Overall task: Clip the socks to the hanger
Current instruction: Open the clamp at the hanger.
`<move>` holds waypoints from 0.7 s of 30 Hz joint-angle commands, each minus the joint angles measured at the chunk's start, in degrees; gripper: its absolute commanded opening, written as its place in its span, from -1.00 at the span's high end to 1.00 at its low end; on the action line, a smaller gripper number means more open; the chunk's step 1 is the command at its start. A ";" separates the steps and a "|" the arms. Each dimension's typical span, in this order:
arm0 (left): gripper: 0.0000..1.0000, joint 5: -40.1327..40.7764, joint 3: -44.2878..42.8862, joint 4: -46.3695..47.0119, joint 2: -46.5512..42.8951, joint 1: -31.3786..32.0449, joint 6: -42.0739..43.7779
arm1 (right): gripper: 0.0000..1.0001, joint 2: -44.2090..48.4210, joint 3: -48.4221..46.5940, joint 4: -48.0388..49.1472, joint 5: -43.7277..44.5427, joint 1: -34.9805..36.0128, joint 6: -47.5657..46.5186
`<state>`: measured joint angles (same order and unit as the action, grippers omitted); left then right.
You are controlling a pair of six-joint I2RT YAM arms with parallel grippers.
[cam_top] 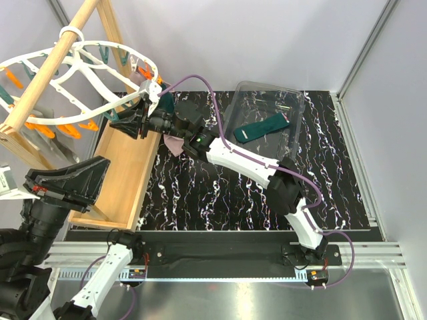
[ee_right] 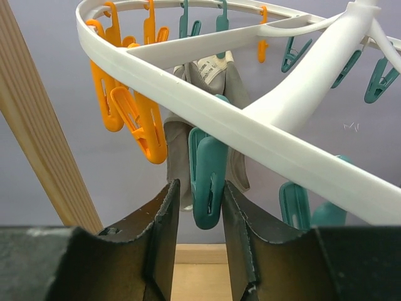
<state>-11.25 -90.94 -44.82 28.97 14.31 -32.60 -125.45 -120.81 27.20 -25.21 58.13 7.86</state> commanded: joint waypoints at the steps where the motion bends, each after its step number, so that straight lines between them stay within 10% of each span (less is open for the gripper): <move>1: 0.39 -1.59 0.06 2.72 1.53 0.11 -2.03 | 0.22 0.73 -0.65 2.77 -1.33 -0.03 1.54; 21: 0.49 10.10 1.20 -3.17 6.71 0.20 -8.01 | 1.00 5.30 -0.81 -6.88 3.24 -0.03 10.34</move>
<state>-4.95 -90.13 -48.03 33.28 14.31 -40.40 -124.99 -119.44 24.23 -22.74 58.08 16.38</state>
